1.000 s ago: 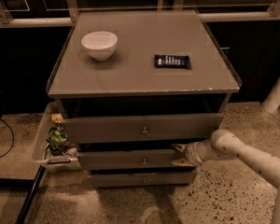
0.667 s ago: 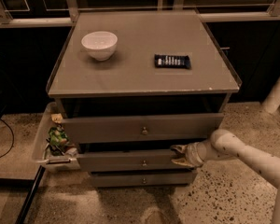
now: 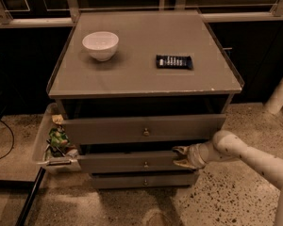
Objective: Open middle drawer
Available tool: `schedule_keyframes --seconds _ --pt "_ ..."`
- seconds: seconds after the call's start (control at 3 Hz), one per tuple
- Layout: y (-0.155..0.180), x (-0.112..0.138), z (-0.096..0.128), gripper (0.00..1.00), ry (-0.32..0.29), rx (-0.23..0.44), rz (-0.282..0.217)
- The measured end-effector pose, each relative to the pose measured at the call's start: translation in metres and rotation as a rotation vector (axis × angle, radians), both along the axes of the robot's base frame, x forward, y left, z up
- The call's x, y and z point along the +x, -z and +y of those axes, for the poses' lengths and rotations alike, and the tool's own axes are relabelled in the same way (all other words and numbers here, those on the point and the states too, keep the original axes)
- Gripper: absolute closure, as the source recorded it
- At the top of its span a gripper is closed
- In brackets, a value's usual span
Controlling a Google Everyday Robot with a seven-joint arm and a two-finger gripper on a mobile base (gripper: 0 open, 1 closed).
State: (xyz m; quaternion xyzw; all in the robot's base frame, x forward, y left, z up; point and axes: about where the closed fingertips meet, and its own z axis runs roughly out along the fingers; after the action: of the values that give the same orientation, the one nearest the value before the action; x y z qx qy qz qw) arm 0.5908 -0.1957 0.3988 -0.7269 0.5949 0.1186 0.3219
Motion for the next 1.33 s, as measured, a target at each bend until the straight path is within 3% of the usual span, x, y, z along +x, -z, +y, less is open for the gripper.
schedule_keyframes --seconds 0.33,0.67,1.33 --pt "-0.002 0.000 0.002 0.39 -0.010 0.010 0.009" --pt "-0.004 -0.010 0.002 0.42 -0.040 0.070 0.040" --pt "-0.005 -0.012 0.002 0.88 -0.047 0.076 0.047"
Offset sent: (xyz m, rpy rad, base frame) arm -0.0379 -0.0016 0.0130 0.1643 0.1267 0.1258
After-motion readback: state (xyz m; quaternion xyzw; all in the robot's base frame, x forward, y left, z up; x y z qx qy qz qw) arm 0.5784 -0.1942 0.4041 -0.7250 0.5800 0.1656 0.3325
